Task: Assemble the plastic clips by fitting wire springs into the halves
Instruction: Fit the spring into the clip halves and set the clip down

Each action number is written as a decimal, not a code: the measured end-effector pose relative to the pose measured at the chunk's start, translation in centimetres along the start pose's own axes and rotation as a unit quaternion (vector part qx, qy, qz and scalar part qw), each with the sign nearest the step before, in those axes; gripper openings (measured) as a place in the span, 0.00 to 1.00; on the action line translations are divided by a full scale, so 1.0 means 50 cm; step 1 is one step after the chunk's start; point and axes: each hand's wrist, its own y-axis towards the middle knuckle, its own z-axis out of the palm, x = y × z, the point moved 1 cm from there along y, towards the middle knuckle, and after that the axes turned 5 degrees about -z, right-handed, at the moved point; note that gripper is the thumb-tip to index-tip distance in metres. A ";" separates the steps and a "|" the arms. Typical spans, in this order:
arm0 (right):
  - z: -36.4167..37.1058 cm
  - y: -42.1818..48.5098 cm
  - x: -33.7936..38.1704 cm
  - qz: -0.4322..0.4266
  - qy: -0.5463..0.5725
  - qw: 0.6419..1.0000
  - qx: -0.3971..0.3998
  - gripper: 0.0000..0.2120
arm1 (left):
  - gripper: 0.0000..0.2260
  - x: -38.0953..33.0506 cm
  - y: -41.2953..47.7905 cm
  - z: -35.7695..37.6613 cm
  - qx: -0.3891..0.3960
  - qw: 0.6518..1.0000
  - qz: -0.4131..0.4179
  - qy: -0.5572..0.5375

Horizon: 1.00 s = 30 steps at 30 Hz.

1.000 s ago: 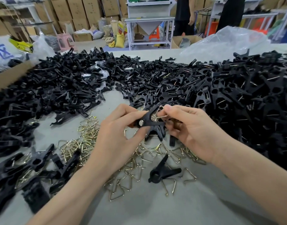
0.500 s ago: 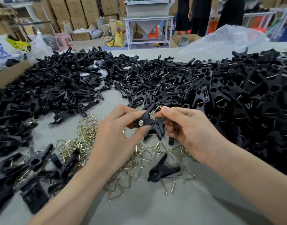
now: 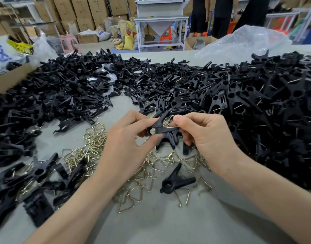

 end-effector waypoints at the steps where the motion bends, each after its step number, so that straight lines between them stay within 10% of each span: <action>1: 0.000 0.000 0.000 0.006 0.010 1.000 0.000 0.10 | 0.17 0.000 0.000 0.001 0.004 1.000 -0.005 -0.007; 12: -0.001 -0.001 0.016 0.032 0.103 0.993 0.039 0.09 | 0.14 0.010 0.004 0.008 0.049 0.973 -0.122 -0.188; 30: 0.005 -0.005 0.014 0.059 0.107 0.989 0.085 0.09 | 0.17 0.002 0.002 0.004 0.055 0.980 -0.098 -0.161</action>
